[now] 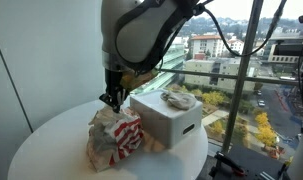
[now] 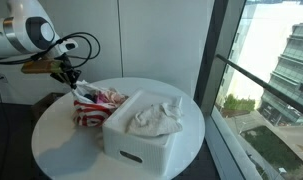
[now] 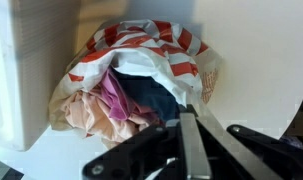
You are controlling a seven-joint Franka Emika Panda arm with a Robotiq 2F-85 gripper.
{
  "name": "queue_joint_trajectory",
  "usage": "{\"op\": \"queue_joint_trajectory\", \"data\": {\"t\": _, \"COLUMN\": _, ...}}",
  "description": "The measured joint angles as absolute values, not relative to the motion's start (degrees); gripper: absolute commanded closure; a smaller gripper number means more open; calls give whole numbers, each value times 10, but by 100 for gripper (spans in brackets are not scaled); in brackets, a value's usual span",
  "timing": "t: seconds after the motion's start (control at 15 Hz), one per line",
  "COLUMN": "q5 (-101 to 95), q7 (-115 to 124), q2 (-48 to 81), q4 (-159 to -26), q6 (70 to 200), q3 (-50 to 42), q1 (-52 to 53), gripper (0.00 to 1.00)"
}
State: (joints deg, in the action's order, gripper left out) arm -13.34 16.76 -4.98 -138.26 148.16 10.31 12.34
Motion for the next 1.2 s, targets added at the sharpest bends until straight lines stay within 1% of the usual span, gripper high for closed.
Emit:
{"op": "queue_joint_trajectory", "data": {"t": 0.27, "q5": -121, "q7": 171, "q2": -42, "q4": -1398, "q6": 1446, "q3": 117, "q1": 123, "gripper": 100}}
{"op": "queue_joint_trajectory", "data": {"t": 0.6, "q5": -98, "q7": 166, "q2": 3, "q4": -1417, "q6": 1480, "q3": 142, "q1": 136, "gripper": 100}}
{"op": "queue_joint_trajectory", "data": {"t": 0.67, "q5": -93, "q7": 166, "q2": 4, "q4": -1418, "q6": 1486, "q3": 146, "q1": 140, "gripper": 74}}
{"op": "queue_joint_trajectory", "data": {"t": 0.73, "q5": -91, "q7": 166, "q2": 3, "q4": -1419, "q6": 1488, "q3": 150, "q1": 145, "gripper": 73}}
{"op": "queue_joint_trajectory", "data": {"t": 0.8, "q5": -91, "q7": 169, "q2": 0, "q4": -1419, "q6": 1487, "q3": 152, "q1": 148, "gripper": 68}}
{"op": "queue_joint_trajectory", "data": {"t": 1.0, "q5": -156, "q7": 235, "q2": -19, "q4": -1421, "q6": 1472, "q3": 150, "q1": 147, "gripper": 43}}
{"op": "queue_joint_trajectory", "data": {"t": 1.13, "q5": -227, "q7": 305, "q2": -49, "q4": -1429, "q6": 1459, "q3": 149, "q1": 138, "gripper": 30}}
{"op": "queue_joint_trajectory", "data": {"t": 1.2, "q5": -247, "q7": 334, "q2": -70, "q4": -1436, "q6": 1450, "q3": 149, "q1": 134, "gripper": 21}}
